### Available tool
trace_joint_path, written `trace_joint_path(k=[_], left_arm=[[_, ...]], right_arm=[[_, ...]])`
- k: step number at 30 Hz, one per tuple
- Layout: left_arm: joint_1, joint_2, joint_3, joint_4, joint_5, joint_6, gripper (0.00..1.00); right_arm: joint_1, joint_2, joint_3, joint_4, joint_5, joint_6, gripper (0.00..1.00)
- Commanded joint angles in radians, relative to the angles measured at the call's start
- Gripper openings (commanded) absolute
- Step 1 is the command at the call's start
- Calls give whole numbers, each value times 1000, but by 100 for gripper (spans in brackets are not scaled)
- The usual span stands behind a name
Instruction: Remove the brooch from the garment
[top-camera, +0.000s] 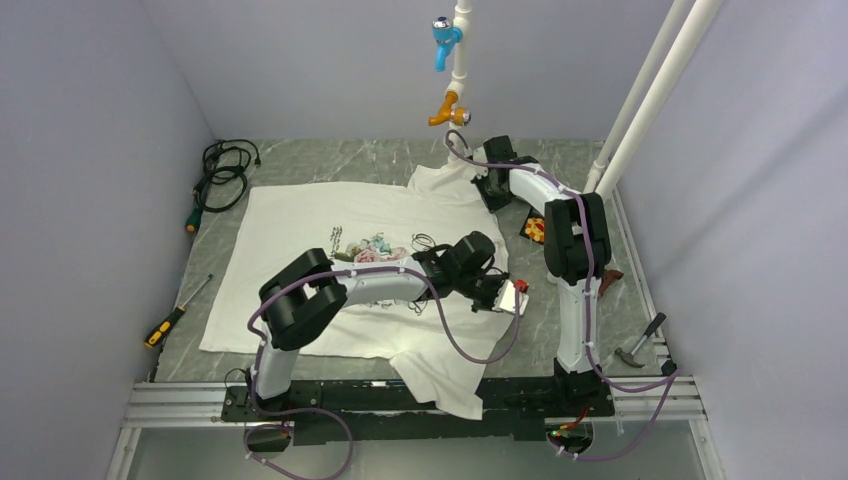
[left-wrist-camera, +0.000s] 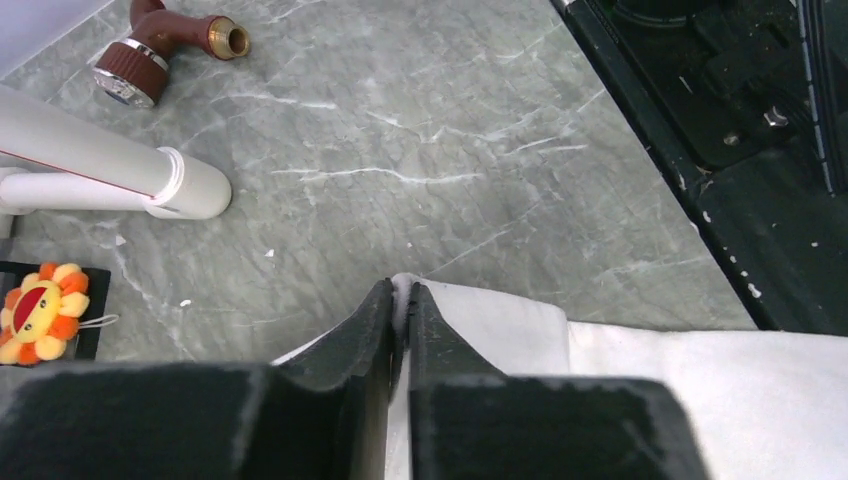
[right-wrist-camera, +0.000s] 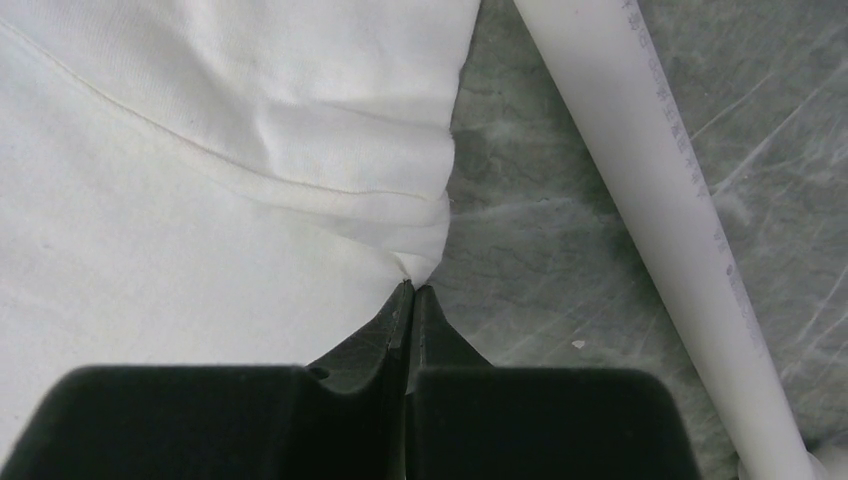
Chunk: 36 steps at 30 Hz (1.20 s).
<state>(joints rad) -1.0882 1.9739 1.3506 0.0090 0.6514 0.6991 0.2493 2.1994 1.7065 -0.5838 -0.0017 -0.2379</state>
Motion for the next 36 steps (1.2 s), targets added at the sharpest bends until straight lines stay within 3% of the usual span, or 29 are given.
trace_joint_path(k=[1, 3, 7, 10, 15, 17, 23, 29, 36], left_arm=[[-22, 9, 14, 38, 29, -12, 22], [-13, 19, 30, 14, 6, -25, 35], [25, -52, 15, -33, 20, -63, 69], [74, -152, -27, -129, 65, -79, 74], [210, -362, -180, -280, 94, -83, 78], [281, -438, -215, -387, 78, -68, 95], [596, -585, -257, -732, 22, -3, 100], [952, -656, -311, -870, -129, 42, 100], [1172, -731, -444, -853, -318, 96, 99]], right_arm=[[-12, 3, 43, 45, 60, -23, 0], [-12, 8, 45, 43, 65, -23, 1], [-12, 5, 51, 34, 70, -19, 26], [-12, -17, 45, 29, 65, -13, 49], [-12, -69, 36, -12, 26, -9, 67], [-10, -103, 22, -32, -20, -11, 76], [38, -228, -92, -88, -168, -36, 99], [118, -373, -273, -59, -224, -54, 100], [243, -542, -481, -49, -253, -94, 100]])
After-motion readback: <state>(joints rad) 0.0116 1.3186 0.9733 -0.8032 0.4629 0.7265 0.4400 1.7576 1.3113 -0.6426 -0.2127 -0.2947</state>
